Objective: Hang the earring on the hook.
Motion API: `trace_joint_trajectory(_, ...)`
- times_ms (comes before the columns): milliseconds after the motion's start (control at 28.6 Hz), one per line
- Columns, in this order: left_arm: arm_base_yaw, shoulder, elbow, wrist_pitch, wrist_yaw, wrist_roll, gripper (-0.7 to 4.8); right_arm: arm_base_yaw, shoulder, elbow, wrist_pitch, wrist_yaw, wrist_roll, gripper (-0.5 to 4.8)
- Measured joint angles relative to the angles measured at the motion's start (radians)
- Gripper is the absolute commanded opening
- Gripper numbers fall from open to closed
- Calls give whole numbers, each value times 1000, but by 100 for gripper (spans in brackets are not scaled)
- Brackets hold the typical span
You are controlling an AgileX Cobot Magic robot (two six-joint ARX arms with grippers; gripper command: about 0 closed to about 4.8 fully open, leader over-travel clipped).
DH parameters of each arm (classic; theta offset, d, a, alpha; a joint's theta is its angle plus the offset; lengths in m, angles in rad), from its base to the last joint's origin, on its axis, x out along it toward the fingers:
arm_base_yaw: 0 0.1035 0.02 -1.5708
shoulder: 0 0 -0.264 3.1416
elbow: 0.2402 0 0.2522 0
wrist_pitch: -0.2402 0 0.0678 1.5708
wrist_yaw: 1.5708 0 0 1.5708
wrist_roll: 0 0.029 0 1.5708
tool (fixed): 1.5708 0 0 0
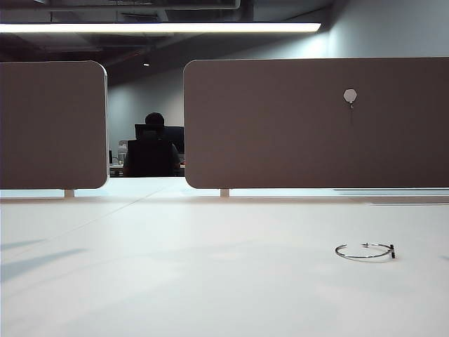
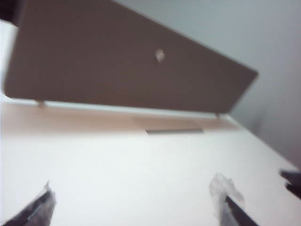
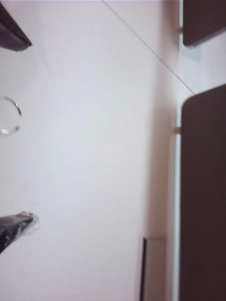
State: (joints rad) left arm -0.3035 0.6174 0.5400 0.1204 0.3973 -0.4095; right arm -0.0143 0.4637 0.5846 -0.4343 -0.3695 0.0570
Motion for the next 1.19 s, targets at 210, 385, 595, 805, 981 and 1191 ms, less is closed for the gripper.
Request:
trace_joint_trajectory(210, -223, 272, 121, -37, -50, 152, 479, 99, 319, 94, 6, -71, 77, 418)
trace_joint_trajectory(385, -341, 408, 137, -120, -123, 235, 479, 196, 545, 94, 5, -59, 84, 423)
trace_joint_trajectory(595, -381, 460, 137, -175, -152, 238, 479, 284, 769, 92, 37, 103, 73, 423)
trace_joint_trajectory(805, -380, 460, 137, -178, -156, 279, 479, 286, 876, 93, 72, 121, 73, 422)
trace_joint_trajectory(981, -380, 460, 137, -188, -156, 299, 479, 286, 912, 96, 77, 127, 72, 416)
trace_joint_trajectory(1191, -380, 460, 137, -188, -159, 302, 479, 286, 926, 97, 96, 143, 71, 326)
